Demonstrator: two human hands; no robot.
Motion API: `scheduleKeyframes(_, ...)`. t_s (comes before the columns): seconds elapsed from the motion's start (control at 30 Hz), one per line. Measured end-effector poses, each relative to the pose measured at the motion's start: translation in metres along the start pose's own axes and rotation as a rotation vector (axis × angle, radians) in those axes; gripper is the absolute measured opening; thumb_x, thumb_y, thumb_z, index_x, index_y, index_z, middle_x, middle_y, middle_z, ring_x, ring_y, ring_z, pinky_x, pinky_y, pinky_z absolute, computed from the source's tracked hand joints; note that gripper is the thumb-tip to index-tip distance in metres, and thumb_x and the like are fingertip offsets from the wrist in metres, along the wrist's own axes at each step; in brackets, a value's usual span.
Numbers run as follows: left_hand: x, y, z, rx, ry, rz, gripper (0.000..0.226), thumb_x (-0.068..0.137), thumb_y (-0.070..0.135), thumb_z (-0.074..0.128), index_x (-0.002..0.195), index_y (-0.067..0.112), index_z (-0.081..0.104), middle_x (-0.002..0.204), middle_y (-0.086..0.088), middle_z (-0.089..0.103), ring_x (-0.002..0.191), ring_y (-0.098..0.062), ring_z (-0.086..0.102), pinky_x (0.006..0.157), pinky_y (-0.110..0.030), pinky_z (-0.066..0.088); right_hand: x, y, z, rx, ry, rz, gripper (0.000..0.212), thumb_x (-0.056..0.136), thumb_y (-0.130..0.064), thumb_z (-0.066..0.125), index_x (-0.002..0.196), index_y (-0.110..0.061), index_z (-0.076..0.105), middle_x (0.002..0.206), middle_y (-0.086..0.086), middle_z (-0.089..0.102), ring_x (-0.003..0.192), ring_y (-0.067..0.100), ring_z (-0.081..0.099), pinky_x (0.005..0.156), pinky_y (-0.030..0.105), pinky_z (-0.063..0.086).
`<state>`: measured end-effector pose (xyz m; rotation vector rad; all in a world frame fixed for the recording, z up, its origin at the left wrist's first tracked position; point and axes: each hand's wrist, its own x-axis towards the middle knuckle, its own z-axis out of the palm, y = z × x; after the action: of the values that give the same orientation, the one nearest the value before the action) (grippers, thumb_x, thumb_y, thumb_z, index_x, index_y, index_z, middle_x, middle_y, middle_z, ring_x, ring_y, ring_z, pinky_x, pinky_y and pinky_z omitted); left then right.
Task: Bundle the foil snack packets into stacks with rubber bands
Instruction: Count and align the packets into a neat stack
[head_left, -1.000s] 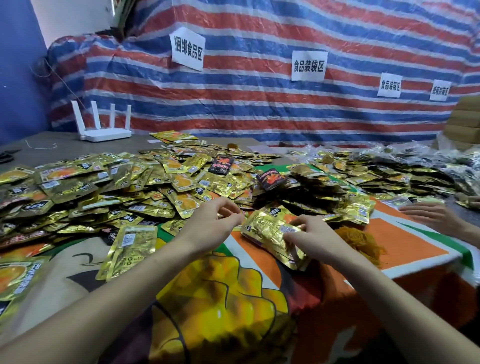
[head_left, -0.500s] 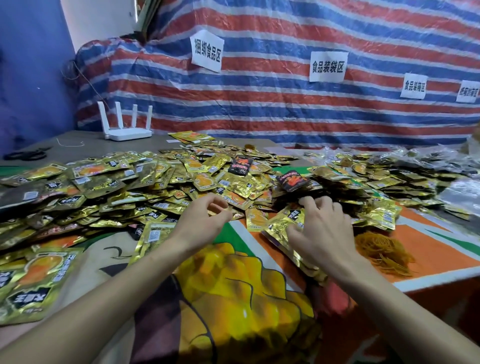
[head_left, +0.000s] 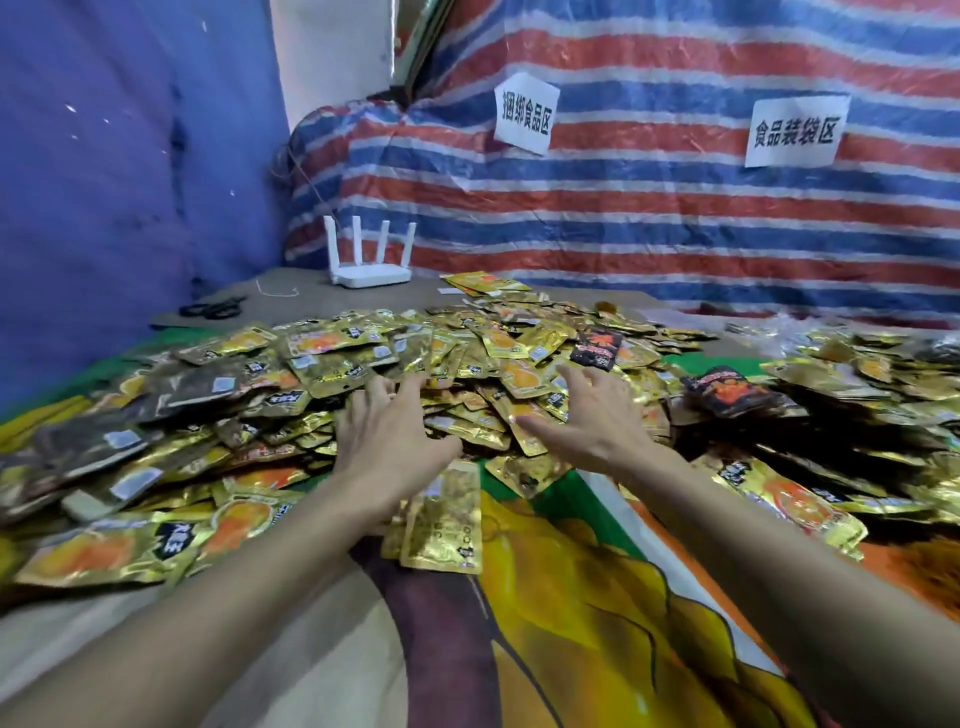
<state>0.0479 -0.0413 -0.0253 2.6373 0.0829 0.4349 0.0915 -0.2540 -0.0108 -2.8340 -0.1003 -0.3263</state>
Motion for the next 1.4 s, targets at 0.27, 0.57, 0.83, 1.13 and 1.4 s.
scheduleKeyframes(0.27,0.072,-0.002,0.009,0.284,0.065,-0.04,0.086,0.084,0.048,0.069,0.149,0.006,0.029,0.154,-0.019,0.032,0.14,-0.036,0.032,0.115,-0.047,0.027,0.061,-0.019,0.031,0.013,-0.179,-0.05,0.108,0.077,-0.06,0.076,0.159,-0.041,0.008,0.169,0.011,0.001,0.154,0.04,0.003,0.114,0.073,0.019)
scheduleKeyframes(0.57,0.119,0.025,0.041,0.466,0.018,0.004,0.066,0.089,0.044,0.061,0.143,0.012,0.04,0.143,-0.017,0.049,0.131,-0.036,0.043,0.102,-0.045,0.036,0.074,-0.033,0.046,-0.17,-0.08,0.055,0.063,0.087,-0.063,0.051,0.13,-0.017,0.047,0.117,0.017,0.057,0.118,0.037,0.053,0.1,0.053,0.044)
scheduleKeyframes(0.83,0.108,0.023,0.033,0.559,0.115,0.216,0.04,0.094,-0.004,0.048,0.123,0.019,0.061,0.112,-0.009,0.068,0.104,-0.032,0.066,0.076,-0.037,0.046,0.061,-0.045,0.046,-0.207,0.067,-0.121,0.02,0.093,-0.012,0.055,0.111,-0.002,0.057,0.083,0.005,0.055,0.079,0.033,0.064,0.079,0.054,0.058)
scheduleKeyframes(1.13,0.091,0.011,-0.011,0.061,0.22,0.131,0.015,0.1,0.016,0.056,0.114,0.014,0.064,0.108,-0.008,0.068,0.097,-0.032,0.064,0.078,-0.041,0.051,0.047,-0.029,0.042,-0.111,0.081,-0.033,0.036,0.091,-0.012,0.056,0.127,-0.014,0.052,0.104,0.009,0.063,0.107,0.031,0.057,0.099,0.057,0.046)
scheduleKeyframes(1.4,0.066,-0.006,-0.012,-0.461,0.436,-0.176,0.009,0.102,0.022,0.056,0.106,0.02,0.048,0.08,0.01,0.051,0.066,-0.006,0.048,0.052,-0.026,0.03,0.026,-0.028,0.028,0.068,0.305,-0.062,0.046,0.09,-0.012,0.051,0.133,-0.021,0.064,0.104,0.009,0.072,0.096,0.034,0.066,0.078,0.046,0.057)
